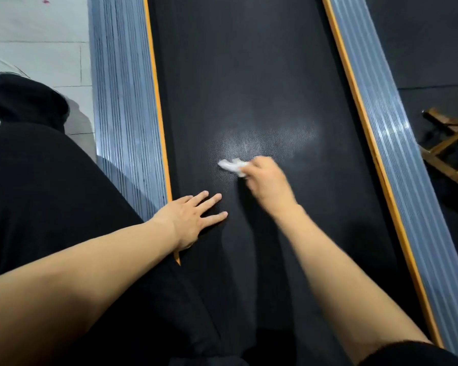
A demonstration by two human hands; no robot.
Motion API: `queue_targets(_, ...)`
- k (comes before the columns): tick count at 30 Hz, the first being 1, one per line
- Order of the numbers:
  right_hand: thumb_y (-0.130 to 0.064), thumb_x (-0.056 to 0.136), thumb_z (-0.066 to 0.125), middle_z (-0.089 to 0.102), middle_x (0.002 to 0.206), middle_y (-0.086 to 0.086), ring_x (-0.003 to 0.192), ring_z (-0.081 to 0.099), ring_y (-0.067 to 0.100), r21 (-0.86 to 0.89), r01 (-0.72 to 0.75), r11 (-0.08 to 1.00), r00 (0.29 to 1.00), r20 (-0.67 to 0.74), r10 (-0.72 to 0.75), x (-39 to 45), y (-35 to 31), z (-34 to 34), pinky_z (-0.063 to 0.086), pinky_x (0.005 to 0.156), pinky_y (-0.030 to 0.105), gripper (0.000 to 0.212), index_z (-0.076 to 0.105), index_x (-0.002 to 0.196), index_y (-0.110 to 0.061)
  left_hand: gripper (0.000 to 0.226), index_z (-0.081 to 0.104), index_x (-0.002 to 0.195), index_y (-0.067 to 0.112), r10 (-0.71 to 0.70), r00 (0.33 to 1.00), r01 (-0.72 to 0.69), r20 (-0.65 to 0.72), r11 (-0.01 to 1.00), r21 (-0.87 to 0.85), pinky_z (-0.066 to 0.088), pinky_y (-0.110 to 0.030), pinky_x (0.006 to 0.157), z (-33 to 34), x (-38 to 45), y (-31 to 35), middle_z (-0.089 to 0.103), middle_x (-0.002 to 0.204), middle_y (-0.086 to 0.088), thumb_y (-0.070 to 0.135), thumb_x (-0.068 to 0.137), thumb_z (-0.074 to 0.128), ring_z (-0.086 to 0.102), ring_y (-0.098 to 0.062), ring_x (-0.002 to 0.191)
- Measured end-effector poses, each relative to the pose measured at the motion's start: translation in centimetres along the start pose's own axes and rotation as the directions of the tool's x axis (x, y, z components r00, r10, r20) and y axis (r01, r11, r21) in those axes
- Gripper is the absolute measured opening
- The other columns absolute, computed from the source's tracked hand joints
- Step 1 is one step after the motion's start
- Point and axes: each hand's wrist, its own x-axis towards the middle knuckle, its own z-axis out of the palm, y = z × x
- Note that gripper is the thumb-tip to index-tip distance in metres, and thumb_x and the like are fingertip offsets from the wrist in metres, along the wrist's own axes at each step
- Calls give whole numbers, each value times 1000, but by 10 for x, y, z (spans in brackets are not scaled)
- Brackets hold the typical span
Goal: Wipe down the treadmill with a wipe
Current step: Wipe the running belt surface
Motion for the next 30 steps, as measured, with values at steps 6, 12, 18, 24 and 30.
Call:
queue_targets(6, -6, 86, 54, 59, 85, 21, 78, 56, 42, -90, -611, 786, 776, -260, 574, -33, 86, -39, 43, 69, 42, 20, 74, 90, -5, 70, -18, 159, 40, 13, 999, -14, -30, 1000, -26, 15, -40, 126, -2, -1, 0, -26, 168, -5, 33, 109, 29, -10, -28, 158)
queue_targets(12, 3, 83, 65, 64, 86, 9, 79, 53, 24, 187, 73, 980, 997, -19, -71, -15, -47, 16, 46, 73, 33, 29, 75, 104, -15, 65, 7, 162, 36, -22, 994, 19, -103, 1000, -22, 32, -41, 115, -17, -6, 5, 3, 171, -5, 41, 106, 38, 16, -32, 154)
queue_targets(18, -4, 85, 56, 59, 86, 9, 78, 57, 30, -147, -156, 977, 975, -179, 129, -10, 97, -31, 44, 73, 40, 29, 74, 105, -16, 63, 19, 160, 27, -99, 977, 91, -190, 995, -51, 40, -41, 108, -20, -2, 3, 9, 170, -8, 37, 102, 44, 29, -30, 147)
queue_targets(24, -4, 89, 54, 63, 98, 26, 90, 59, 45, 24, -796, 605, 563, -339, 754, -1, 142, -45, 44, 81, 47, 27, 74, 107, -4, 74, 46, 154, 21, -232, 924, 195, -304, 970, -146, 49, -53, 102, -19, 9, -7, 41, 159, -17, 36, 85, 69, 48, -39, 140)
queue_targets(30, 2, 85, 63, 64, 88, 11, 77, 57, 33, 75, -111, 991, 976, -182, 123, 39, -6, 25, 51, 73, 41, 24, 74, 102, -10, 89, -15, 161, 32, -272, 924, 223, -269, 954, -199, 11, -58, 125, -20, 27, -21, -19, 169, -12, 58, 100, 44, -6, -36, 158)
